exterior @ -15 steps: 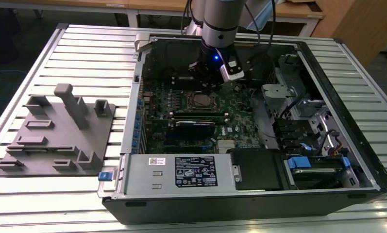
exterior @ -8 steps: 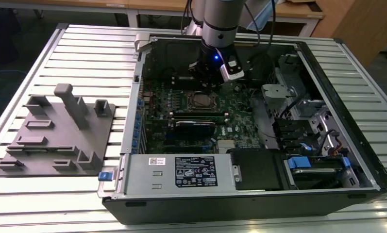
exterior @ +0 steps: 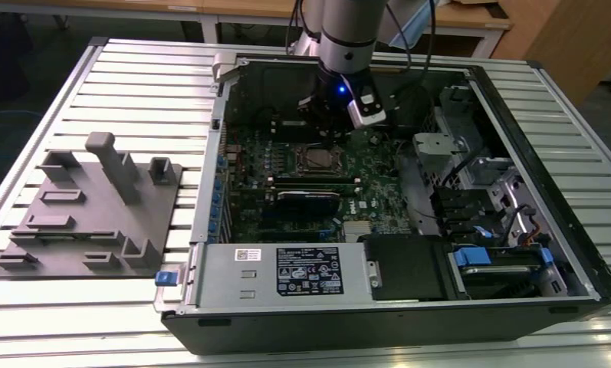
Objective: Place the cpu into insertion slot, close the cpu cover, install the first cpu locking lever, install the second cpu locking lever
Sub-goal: 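Install the first cpu locking lever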
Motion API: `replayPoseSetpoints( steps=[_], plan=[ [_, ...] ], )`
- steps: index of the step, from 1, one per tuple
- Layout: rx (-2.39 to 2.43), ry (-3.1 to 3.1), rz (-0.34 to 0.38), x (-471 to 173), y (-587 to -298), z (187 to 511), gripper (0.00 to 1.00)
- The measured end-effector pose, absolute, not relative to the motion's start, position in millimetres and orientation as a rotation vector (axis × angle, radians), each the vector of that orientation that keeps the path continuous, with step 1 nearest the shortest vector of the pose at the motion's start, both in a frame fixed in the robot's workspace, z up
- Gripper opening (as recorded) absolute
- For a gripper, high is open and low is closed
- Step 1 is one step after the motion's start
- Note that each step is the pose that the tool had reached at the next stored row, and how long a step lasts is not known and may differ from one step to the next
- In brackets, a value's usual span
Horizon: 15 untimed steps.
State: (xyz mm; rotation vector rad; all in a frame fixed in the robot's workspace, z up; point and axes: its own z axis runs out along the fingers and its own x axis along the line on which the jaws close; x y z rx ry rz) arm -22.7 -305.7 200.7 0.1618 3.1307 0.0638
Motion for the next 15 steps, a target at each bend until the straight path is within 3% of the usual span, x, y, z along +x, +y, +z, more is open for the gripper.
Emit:
replayPoseSetpoints(
  steps=[15],
  plan=[
    [0.162,3.131,0.063,-24.0,-305.8,201.5,0.11]
  ],
)
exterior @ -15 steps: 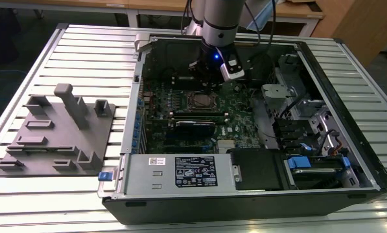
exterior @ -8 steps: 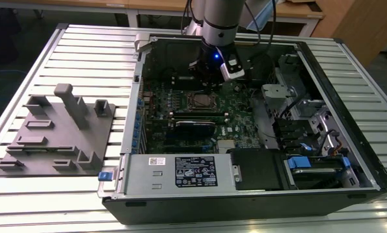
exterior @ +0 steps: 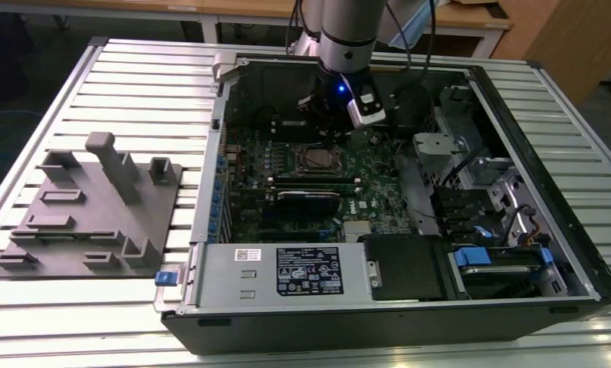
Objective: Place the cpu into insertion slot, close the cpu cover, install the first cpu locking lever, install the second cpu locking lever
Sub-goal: 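Install the first cpu locking lever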
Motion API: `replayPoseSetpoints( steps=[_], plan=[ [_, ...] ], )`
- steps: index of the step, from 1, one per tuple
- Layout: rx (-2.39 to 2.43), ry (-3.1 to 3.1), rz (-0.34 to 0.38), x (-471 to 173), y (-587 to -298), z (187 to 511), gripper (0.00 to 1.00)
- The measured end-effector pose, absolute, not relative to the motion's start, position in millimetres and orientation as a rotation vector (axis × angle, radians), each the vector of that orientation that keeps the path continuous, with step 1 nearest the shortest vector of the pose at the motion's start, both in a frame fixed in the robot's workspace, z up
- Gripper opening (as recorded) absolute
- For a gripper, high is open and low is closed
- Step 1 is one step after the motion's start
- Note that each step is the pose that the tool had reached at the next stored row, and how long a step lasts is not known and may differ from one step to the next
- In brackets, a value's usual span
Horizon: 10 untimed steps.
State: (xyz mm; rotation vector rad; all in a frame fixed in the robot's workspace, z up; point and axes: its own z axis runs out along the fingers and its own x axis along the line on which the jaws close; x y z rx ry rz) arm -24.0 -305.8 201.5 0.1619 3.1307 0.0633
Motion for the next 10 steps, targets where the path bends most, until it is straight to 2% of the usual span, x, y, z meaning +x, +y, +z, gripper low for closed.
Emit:
replayPoseSetpoints(
  steps=[10],
  plan=[
    [0.162,3.128,0.064,-38.4,-305.8,201.7,0.11]
  ],
)
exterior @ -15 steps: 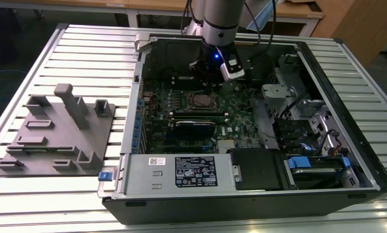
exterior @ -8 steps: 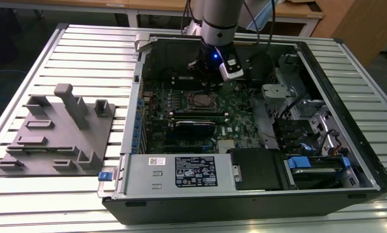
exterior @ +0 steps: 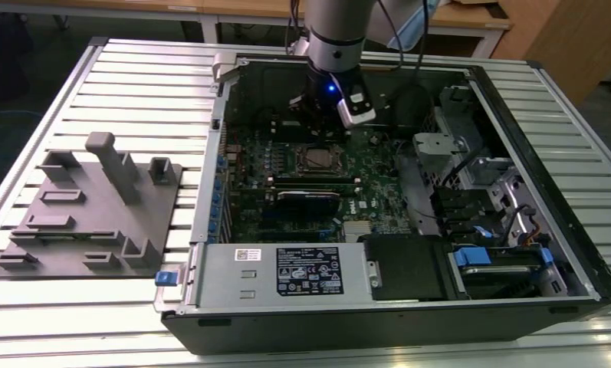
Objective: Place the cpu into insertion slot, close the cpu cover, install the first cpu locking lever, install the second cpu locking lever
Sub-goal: 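Install the first cpu locking lever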
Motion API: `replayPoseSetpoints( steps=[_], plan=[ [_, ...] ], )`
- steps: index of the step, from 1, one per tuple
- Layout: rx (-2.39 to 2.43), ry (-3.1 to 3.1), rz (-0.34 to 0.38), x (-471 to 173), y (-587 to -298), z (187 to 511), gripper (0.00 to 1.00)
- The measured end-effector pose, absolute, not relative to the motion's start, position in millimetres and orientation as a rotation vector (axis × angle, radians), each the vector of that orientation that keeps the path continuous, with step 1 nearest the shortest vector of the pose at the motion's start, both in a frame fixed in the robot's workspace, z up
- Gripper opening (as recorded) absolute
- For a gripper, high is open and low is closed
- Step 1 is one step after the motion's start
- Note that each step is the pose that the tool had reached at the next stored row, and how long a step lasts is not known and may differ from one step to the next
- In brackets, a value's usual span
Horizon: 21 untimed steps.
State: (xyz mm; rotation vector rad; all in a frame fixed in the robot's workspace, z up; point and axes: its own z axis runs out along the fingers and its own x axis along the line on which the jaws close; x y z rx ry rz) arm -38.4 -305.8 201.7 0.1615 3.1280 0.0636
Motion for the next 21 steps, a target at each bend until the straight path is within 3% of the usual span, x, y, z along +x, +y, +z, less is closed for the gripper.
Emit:
replayPoseSetpoints(
  steps=[21],
  plan=[
    [0.161,3.128,0.064,-39.0,-303.2,205.6,0.11]
  ],
)
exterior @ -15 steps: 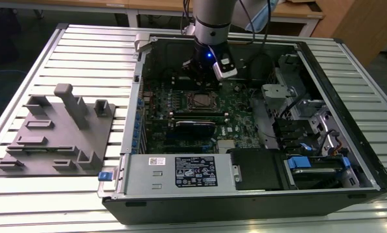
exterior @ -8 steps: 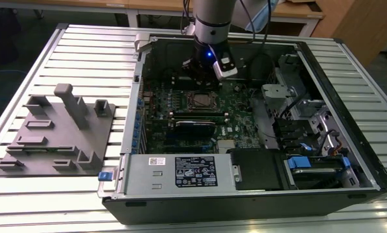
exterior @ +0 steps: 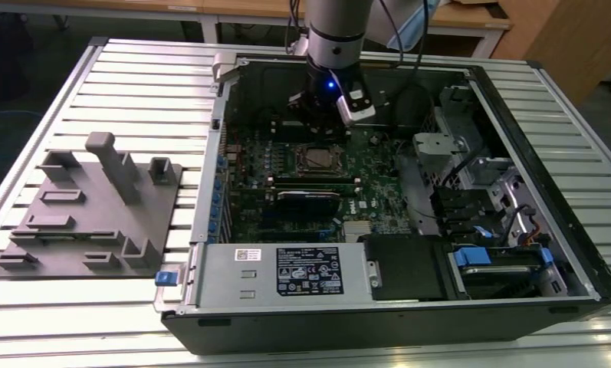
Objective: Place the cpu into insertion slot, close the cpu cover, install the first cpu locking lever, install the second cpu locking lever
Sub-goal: 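Install the first cpu locking lever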
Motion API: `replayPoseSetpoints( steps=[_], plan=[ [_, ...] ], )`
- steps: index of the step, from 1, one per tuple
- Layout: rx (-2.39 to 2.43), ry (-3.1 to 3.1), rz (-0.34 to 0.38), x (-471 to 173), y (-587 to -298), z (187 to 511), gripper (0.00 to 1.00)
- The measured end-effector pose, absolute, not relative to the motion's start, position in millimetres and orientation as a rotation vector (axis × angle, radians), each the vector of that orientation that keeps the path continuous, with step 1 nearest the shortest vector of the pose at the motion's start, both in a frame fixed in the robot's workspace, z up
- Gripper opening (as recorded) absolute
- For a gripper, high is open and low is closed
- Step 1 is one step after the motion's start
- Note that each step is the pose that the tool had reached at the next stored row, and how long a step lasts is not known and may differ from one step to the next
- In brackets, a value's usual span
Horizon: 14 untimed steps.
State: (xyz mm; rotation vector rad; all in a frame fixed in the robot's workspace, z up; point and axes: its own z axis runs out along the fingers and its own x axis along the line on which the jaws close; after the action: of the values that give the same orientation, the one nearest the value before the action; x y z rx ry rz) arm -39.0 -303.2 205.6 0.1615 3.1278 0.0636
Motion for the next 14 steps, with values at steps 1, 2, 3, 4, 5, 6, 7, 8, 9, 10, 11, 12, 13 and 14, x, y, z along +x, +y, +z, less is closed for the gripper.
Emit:
replayPoseSetpoints(
  steps=[1,2,3,4,5,6,7,8,9,10,11,12,13,14],
  plan=[
    [0.162,3.128,0.064,-38.9,-303.1,205.6,0.11],
    [0.162,3.128,0.064,-38.7,-303.1,205.6,0.11],
    [0.162,3.128,0.064,-38.3,-303.0,205.6,0.11],
    [0.162,3.128,0.064,-37.9,-302.9,205.6,0.11],
    [0.162,3.128,0.064,-37.5,-302.9,205.6,0.11],
    [0.162,3.128,0.064,-37.1,-302.8,205.6,0.11],
    [0.162,3.128,0.064,-36.8,-302.8,205.6,0.11],
    [0.162,3.128,0.064,-36.4,-302.8,205.6,0.11],
    [0.162,3.128,0.064,-36.1,-302.7,205.6,0.11],
    [0.162,3.128,0.064,-35.6,-302.7,205.6,0.11],
    [0.162,3.128,0.064,-35.0,-302.6,205.6,0.11],
    [0.162,3.128,0.064,-34.4,-302.6,205.6,0.11],
    [0.163,3.128,0.064,-33.9,-302.6,205.6,0.11],
    [0.163,3.128,0.064,-33.3,-302.6,205.6,0.11]
  ],
)
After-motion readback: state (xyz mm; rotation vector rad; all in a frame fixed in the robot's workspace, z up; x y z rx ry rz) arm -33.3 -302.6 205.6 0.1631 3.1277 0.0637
